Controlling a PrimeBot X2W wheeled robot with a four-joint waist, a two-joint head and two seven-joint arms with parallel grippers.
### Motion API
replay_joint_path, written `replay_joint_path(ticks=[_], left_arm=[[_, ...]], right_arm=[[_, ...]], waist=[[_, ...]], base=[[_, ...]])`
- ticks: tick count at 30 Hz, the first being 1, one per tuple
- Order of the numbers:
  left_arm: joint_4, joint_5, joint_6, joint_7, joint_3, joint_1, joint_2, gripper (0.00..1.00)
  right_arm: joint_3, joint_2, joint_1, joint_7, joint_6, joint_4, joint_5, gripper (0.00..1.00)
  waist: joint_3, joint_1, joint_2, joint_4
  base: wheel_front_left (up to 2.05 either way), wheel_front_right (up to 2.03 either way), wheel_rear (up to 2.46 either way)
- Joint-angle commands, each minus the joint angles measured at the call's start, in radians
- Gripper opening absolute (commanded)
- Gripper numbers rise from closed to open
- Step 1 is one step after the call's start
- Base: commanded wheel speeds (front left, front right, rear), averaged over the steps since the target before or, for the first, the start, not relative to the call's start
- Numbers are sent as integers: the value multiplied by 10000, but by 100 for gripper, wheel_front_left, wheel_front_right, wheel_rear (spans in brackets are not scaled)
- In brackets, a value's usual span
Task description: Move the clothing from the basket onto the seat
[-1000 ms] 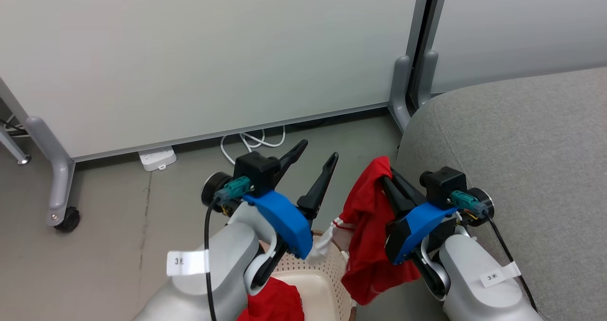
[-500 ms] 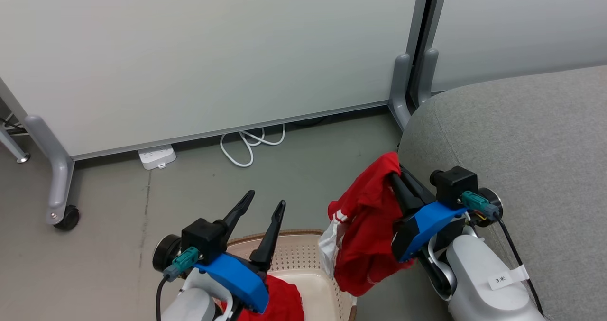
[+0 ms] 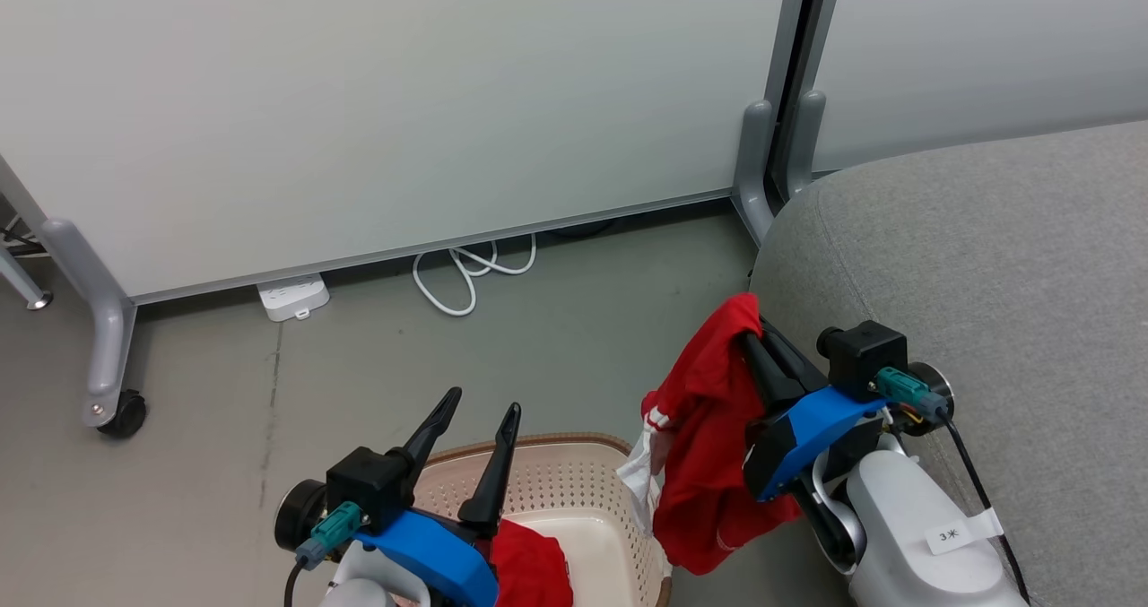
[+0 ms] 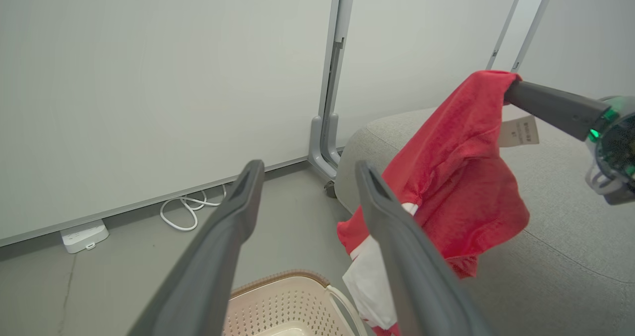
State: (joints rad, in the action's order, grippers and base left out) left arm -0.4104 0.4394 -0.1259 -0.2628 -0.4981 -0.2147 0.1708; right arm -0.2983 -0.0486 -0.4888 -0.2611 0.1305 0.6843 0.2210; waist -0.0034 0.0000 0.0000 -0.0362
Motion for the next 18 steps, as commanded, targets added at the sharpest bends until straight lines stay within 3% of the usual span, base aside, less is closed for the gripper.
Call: replay_joint_path(ticks=[1,7,18], left_arm=[[61,-17,-65,-30,9,91,-18,100],[156,13,-55,-28,89,143,23,100],[269,50,-56,-29,153,-95,85,100]], right_arm=[[18,-33,88,-58,5,-33,-63,0],[-45,-34,66,-48,5,-93,-22,0],[-78,-33,-211,-45,3,-201,-19,0]], waist=[[8,0,0,-39],[76,0,0,-405],[492,0,0,-1982]], base=[[0,0,0],[0,0,0],[0,0,0]])
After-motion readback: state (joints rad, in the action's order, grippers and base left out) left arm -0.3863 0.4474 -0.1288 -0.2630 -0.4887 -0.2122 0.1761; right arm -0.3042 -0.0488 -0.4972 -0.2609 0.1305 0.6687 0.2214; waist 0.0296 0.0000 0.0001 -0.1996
